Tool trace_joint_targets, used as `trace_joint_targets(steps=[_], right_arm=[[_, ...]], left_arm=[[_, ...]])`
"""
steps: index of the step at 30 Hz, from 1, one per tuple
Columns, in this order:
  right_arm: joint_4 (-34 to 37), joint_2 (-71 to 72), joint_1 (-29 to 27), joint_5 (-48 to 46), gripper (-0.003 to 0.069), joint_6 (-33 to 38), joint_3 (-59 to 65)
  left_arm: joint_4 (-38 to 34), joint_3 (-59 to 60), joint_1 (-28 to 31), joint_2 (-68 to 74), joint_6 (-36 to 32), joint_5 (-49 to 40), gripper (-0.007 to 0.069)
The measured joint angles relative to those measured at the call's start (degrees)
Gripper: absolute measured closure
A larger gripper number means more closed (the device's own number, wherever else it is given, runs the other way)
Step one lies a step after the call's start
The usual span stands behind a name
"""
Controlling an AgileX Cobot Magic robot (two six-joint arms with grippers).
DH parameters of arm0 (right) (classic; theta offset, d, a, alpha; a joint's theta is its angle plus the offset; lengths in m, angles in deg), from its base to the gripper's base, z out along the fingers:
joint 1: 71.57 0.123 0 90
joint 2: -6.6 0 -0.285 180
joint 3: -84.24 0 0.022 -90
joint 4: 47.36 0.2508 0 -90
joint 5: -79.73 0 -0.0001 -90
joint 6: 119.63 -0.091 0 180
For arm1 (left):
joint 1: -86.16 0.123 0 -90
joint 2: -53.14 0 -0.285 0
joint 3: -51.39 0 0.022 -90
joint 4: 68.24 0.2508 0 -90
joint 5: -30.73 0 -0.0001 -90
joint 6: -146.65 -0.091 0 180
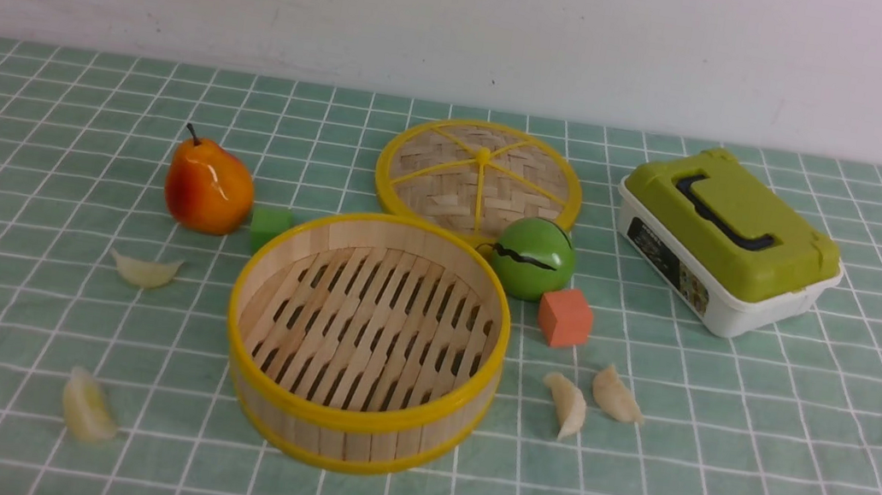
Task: Put the dumplings into the steamer on the table with the blue tablecloth.
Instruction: 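Reach for and grasp a dumpling on the table with the left gripper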
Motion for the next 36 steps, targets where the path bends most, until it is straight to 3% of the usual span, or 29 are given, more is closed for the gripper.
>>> trace_joint_targets(steps=[5,9,12,16,19,23,29,33,36], right_arm=[[-0.85,0.00,0.00,12.55,0.0419,-0.05,0.00],[-0.85,0.00,0.00,25.14,0.0419,-4.07,0.00],[-0.85,0.00,0.00,30.55,0.0419,-9.16,0.00],[-0.87,-0.07,0.00,30.60,0.0446,-10.33,-2.16],[-0.87,-2.81,0.00,28.95,0.0537,-10.11,-7.88],[-1.12,-9.83,0.00,21.43,0.0669,-7.80,-17.46],[-2.19,-22.85,0.00,-1.31,0.0671,-4.09,-26.07],[-0.23,-34.23,0.00,-23.57,0.0670,-3.55,-27.77],[4.59,-39.16,0.00,-31.92,0.0670,0.12,-27.91]], left_arm=[[-0.16,0.00,0.00,0.00,0.23,12.98,0.0482],[-0.36,0.00,0.00,0.00,6.18,24.86,0.0481],[-0.22,0.00,0.00,0.00,21.03,31.40,0.0479],[-0.65,-4.21,0.00,0.61,34.10,27.31,0.0487],[1.17,-13.19,0.00,5.21,34.98,19.82,0.0535],[6.94,-25.85,0.00,15.12,29.08,11.08,0.0620],[8.60,-34.19,0.00,32.26,27.68,0.72,0.0638],[7.14,-35.70,0.00,45.75,32.29,-18.48,0.0638],[5.92,-37.10,0.00,52.30,30.02,-31.07,0.0638]])
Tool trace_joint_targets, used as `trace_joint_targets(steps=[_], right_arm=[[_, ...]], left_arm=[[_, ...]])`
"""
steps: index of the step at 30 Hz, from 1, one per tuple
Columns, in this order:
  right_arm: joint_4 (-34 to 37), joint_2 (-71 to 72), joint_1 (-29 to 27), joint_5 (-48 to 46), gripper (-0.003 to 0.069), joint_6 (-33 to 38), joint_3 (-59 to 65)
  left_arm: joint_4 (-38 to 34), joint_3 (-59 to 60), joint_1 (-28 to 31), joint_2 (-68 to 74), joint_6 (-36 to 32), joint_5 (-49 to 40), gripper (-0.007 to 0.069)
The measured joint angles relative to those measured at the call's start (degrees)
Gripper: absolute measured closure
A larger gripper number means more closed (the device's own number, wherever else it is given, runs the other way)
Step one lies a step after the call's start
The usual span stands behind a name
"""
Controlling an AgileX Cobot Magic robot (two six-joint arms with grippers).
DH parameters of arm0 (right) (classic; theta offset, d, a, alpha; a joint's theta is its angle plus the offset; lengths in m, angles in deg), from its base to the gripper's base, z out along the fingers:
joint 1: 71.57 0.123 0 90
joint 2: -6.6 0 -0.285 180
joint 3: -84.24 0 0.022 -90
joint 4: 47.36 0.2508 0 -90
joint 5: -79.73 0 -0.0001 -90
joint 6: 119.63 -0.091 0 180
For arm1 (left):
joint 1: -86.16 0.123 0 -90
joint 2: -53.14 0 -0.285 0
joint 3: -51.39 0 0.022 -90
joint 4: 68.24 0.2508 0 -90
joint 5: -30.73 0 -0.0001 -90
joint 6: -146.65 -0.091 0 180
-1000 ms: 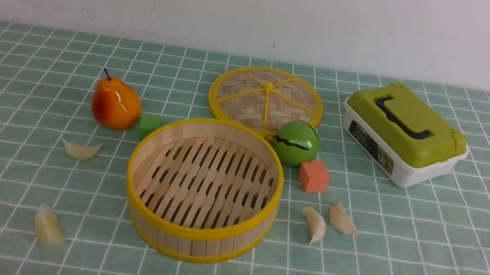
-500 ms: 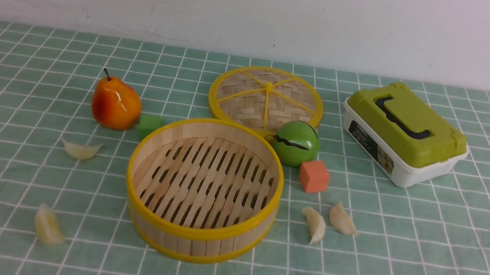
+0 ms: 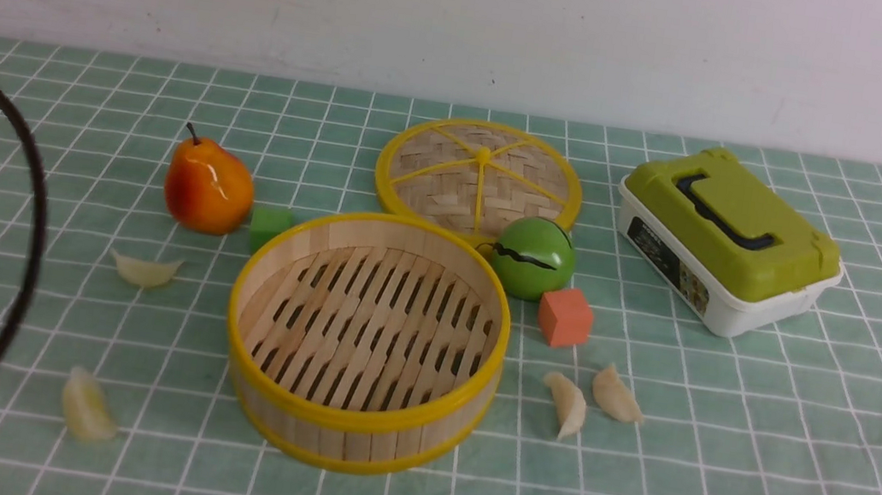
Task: Put the dumplings into the steamer on the table with the blue tablecloth.
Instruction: 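Reach for and grasp a dumpling on the table with the left gripper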
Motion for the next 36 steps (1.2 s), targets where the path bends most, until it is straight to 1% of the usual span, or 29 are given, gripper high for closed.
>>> trace_joint_targets(steps=[2,3,5,8,9,11,12,13,16,17,18,19,21,22,24,26,29,30,31,32,34,36], right_arm=[[3.57,-2.04,0.00,-2.28,0.0670,4.14,0.00],[7.91,-3.59,0.14,-2.68,0.0670,8.74,-0.01],[14.16,-6.03,1.14,-2.33,0.0669,15.76,-0.06],[22.35,-9.13,4.08,-1.31,0.0667,26.50,-0.17],[25.80,-10.85,6.03,-0.79,0.0666,31.44,-0.16],[28.45,-12.49,8.30,-0.36,0.0667,35.23,-0.16],[29.66,-13.34,9.40,-0.07,0.0665,36.77,-0.16],[31.12,-14.70,10.95,0.31,0.0664,38.59,-0.16],[32.48,-16.27,13.45,0.96,0.0664,39.84,-0.23],[32.79,-16.75,14.37,1.08,0.0664,40.26,-0.23],[33.00,-16.98,14.97,1.12,0.0663,40.47,-0.25],[33.19,-16.96,15.35,1.15,0.0663,40.62,-0.25],[33.46,-16.96,15.64,1.19,0.0662,40.67,-0.30],[33.59,-16.96,15.64,1.19,0.0662,40.81,-0.30],[34.14,-16.96,15.68,1.30,0.0661,40.87,-0.30],[35.04,-16.96,15.68,1.37,0.0661,40.91,-0.30],[35.74,-16.96,15.68,1.41,0.0661,40.98,-0.30],[35.92,-16.96,15.68,1.41,0.0659,40.98,-0.30],[35.97,-16.96,15.68,1.41,0.0659,40.98,-0.30],[36.10,-16.96,15.68,1.41,0.0659,40.99,-0.30],[36.15,-16.96,15.68,1.41,0.0658,40.99,-0.30],[36.15,-16.96,15.68,1.41,0.0657,41.04,-0.30]], left_arm=[[-0.98,-0.72,0.00,3.65,-2.91,-5.27,0.0638],[-1.97,-1.34,0.00,6.42,-5.46,-8.10,0.0638],[-4.32,-2.08,0.00,10.65,-8.17,-10.38,0.0638],[-7.28,-3.53,0.00,16.58,-10.66,-10.74,0.0638],[-8.06,-4.45,0.00,19.50,-11.17,-10.11,0.0635],[-8.65,-5.46,0.00,22.53,-11.67,-9.07,0.0610],[-8.76,-6.24,0.00,24.22,-11.81,-8.30,0.0583],[-8.96,-7.18,0.00,25.80,-11.81,-7.55,0.0540],[-9.28,-8.87,0.00,29.17,-11.99,-6.38,0.0430],[-9.39,-9.59,0.00,30.74,-11.99,-5.98,0.0370],[-9.34,-10.01,0.00,31.81,-11.99,-5.80,0.0332],[-8.93,-10.68,0.00,33.62,-11.99,-5.41,0.0276],[-7.53,-11.46,0.00,36.13,-11.99,-4.75,0.0225],[-7.00,-11.65,0.00,37.12,-11.99,-4.30,0.0216],[-6.24,-12.15,0.00,39.35,-11.99,-2.99,0.0211],[-6.19,-12.32,0.00,41.28,-11.99,-1.36,0.0221],[-6.13,-12.55,0.00,43.34,-11.99,1.07,0.0259],[-6.13,-12.65,0.00,44.33,-11.99,1.94,0.0283],[-6.13,-12.66,0.00,44.61,-11.99,2.08,0.0288],[-6.09,-12.71,0.00,45.37,-12.02,2.77,0.0335],[-6.09,-12.94,0.00,45.46,-12.05,2.95,0.0387],[-6.34,-13.56,0.00,45.46,-12.05,2.04,0.0390]])
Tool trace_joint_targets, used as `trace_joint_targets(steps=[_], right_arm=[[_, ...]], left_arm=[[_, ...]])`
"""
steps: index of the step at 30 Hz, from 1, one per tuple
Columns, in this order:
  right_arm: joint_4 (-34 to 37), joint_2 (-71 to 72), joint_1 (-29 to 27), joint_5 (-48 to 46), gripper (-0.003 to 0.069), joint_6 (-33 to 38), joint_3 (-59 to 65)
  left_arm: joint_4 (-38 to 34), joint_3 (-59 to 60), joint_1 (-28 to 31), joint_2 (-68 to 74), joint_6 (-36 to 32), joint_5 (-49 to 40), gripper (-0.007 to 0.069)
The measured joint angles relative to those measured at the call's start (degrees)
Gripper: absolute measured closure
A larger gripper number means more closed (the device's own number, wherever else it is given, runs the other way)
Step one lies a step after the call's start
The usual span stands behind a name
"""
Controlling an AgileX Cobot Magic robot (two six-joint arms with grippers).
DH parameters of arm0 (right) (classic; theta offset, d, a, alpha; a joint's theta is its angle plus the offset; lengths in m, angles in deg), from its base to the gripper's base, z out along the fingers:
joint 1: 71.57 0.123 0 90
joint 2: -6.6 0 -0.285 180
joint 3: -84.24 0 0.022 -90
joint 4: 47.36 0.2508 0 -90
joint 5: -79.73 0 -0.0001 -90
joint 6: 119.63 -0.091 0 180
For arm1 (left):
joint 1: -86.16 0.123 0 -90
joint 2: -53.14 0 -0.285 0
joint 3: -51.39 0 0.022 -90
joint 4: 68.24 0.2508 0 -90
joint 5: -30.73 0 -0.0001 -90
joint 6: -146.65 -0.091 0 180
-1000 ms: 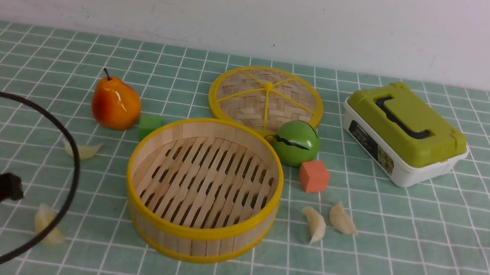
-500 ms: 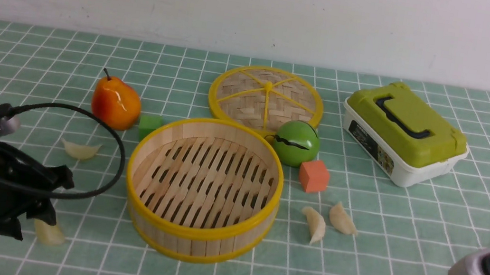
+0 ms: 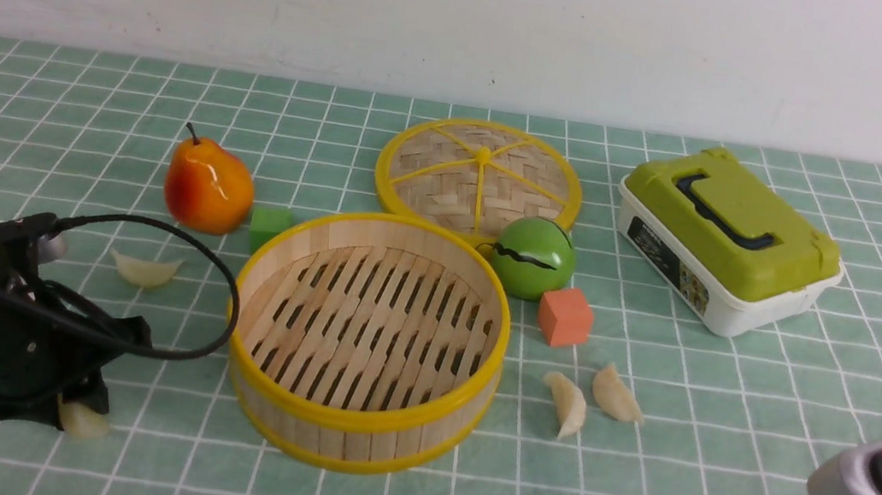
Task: Put the dumplings into the steamer on the table with the blue tablecloth.
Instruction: 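Reach for and grasp a dumpling on the table with the left gripper, then place the dumpling into the bamboo steamer basket with the left gripper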
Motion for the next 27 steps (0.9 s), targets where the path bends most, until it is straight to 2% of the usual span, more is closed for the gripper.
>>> trace_joint_targets(steps=[4,9,11,13,17,21,23,27], right_arm=[[0.06,0.00,0.00,0.06,0.0655,0.00,0.00],[0.19,0.00,0.00,0.37,0.0652,0.00,0.00],[0.19,0.00,0.00,0.69,0.0650,0.00,0.00],[0.19,0.00,0.00,1.09,0.0650,0.00,0.00],[0.19,0.00,0.00,1.09,0.0647,0.00,0.00],[0.19,0.00,0.00,0.78,0.0647,0.00,0.00],[0.19,0.00,0.00,0.34,0.0647,0.00,0.00],[0.23,0.00,0.00,0.18,0.0645,0.00,0.00]], left_arm=[[-0.91,-3.84,0.00,-2.33,-1.69,-5.81,0.0390],[-3.87,-16.23,-2.46,-6.62,-7.06,-16.05,0.0390],[-4.14,-22.11,-5.72,-6.49,-8.19,-19.61,0.0390],[-2.57,-30.27,-11.63,-3.50,-8.26,-23.42,0.0390],[5.15,-41.40,-19.07,6.79,-4.12,-28.00,0.0390],[15.41,-51.33,-23.34,20.10,2.31,-32.19,0.0390],[17.85,-56.12,-24.22,25.04,4.61,-34.21,0.0390],[18.36,-63.07,-24.66,31.36,6.69,-38.42,0.0390]])
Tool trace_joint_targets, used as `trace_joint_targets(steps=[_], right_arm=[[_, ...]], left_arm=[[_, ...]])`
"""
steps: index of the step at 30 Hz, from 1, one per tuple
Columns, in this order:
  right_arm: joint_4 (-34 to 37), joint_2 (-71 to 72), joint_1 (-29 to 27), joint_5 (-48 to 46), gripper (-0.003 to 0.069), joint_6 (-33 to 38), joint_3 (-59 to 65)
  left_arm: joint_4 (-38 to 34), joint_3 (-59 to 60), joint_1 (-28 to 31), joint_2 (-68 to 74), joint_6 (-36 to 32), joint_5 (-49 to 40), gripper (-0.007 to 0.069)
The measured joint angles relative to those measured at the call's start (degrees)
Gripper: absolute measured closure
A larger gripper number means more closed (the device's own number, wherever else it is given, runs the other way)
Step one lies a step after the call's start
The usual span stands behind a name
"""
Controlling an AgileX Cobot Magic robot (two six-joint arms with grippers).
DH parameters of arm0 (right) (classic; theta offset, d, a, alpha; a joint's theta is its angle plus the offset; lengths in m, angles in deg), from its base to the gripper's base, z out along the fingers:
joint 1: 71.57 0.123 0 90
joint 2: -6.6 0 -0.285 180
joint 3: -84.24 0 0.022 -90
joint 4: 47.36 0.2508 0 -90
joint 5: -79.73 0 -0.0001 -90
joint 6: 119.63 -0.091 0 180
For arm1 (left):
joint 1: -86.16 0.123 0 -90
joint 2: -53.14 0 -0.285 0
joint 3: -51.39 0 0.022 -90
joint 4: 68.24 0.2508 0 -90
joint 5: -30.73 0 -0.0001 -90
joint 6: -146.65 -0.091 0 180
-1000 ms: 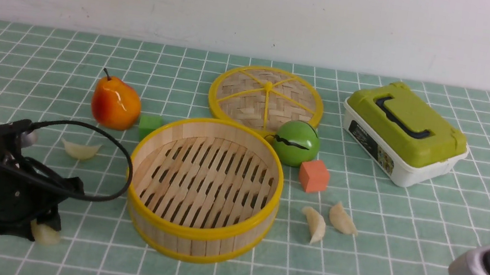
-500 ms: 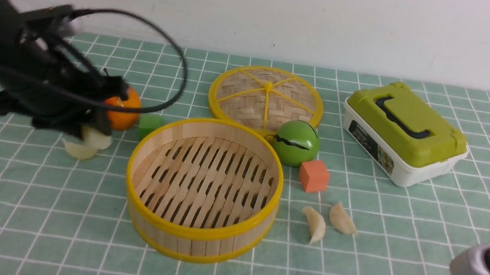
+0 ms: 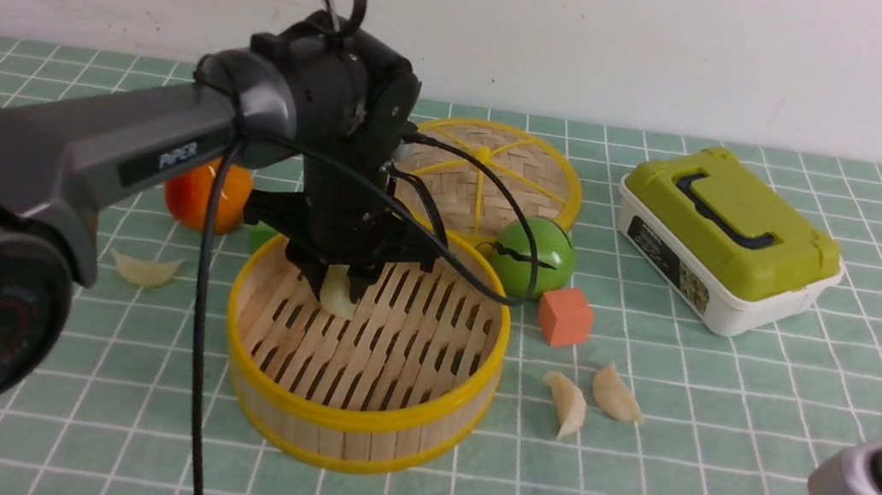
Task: Put the dumplings into the steamer on the table with the blue tablecloth.
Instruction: 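Place the dumpling into the bamboo steamer basket with the left gripper, then reach for and grasp a dumpling on the table with the left gripper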
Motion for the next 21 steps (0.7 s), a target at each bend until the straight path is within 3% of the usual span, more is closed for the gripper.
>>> trace_joint_targets(steps=[3,11,16,21], right_arm=[[0.00,0.00,0.00,-0.03,0.0642,0.00,0.00],[0.00,0.00,0.00,-1.13,0.0636,0.00,0.00],[0.13,0.00,0.00,-1.62,0.0636,0.00,0.00],[0.18,0.00,0.00,-1.78,0.0636,0.00,0.00]], left_arm=[[0.00,-1.44,0.00,0.96,0.55,-0.36,0.0381],[-0.61,-1.75,0.06,-0.79,0.73,-0.20,0.0251],[-0.55,-1.75,0.06,-8.48,-0.51,-3.62,0.0260],[6.16,3.36,1.58,-20.10,0.61,-1.95,0.0287]])
